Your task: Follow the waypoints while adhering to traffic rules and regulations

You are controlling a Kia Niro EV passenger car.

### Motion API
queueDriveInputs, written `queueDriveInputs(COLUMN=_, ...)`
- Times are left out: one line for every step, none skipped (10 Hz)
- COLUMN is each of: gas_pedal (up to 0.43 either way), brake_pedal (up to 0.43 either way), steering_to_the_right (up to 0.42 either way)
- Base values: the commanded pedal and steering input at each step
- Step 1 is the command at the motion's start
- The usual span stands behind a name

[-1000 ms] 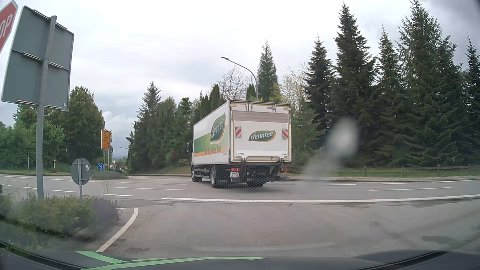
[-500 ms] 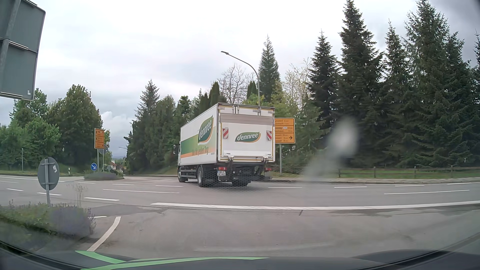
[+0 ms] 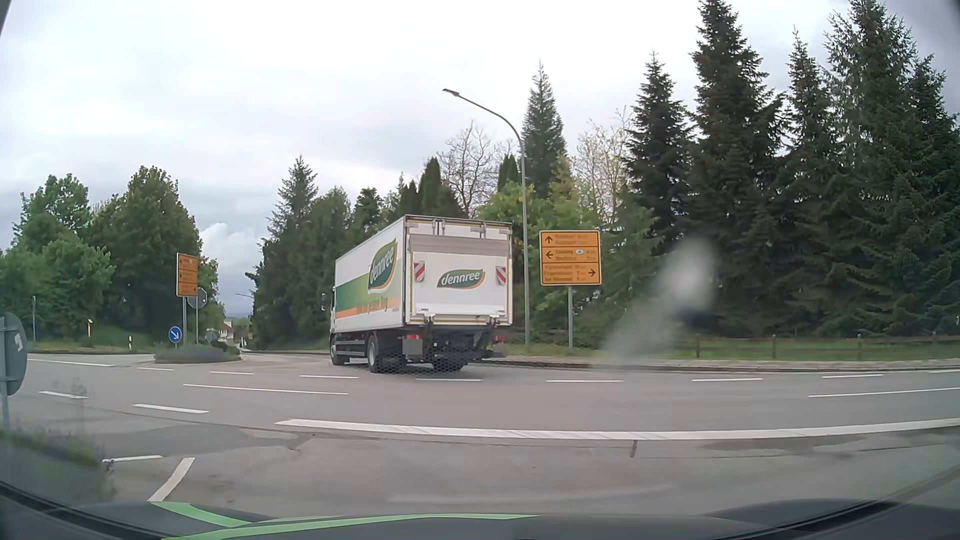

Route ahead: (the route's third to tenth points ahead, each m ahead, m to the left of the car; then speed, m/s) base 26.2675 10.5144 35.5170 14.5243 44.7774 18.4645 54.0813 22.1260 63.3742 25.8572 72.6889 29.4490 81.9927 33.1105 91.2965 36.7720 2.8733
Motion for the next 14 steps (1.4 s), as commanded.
queueDriveInputs(gas_pedal=0.000, brake_pedal=0.091, steering_to_the_right=-0.025)
queueDriveInputs(gas_pedal=0.000, brake_pedal=0.116, steering_to_the_right=-0.031)
queueDriveInputs(gas_pedal=0.000, brake_pedal=0.116, steering_to_the_right=-0.041)
queueDriveInputs(gas_pedal=0.000, brake_pedal=0.128, steering_to_the_right=-0.053)
queueDriveInputs(gas_pedal=0.000, brake_pedal=0.146, steering_to_the_right=-0.059)
queueDriveInputs(gas_pedal=0.000, brake_pedal=0.152, steering_to_the_right=-0.060)
queueDriveInputs(gas_pedal=0.000, brake_pedal=0.177, steering_to_the_right=-0.060)
queueDriveInputs(gas_pedal=0.000, brake_pedal=0.201, steering_to_the_right=-0.060)
queueDriveInputs(gas_pedal=0.000, brake_pedal=0.213, steering_to_the_right=-0.060)
queueDriveInputs(gas_pedal=0.000, brake_pedal=0.220, steering_to_the_right=-0.060)
queueDriveInputs(gas_pedal=0.000, brake_pedal=0.232, steering_to_the_right=-0.059)
queueDriveInputs(gas_pedal=0.000, brake_pedal=0.244, steering_to_the_right=-0.059)
queueDriveInputs(gas_pedal=0.000, brake_pedal=0.250, steering_to_the_right=-0.060)
queueDriveInputs(gas_pedal=0.000, brake_pedal=0.262, steering_to_the_right=-0.060)
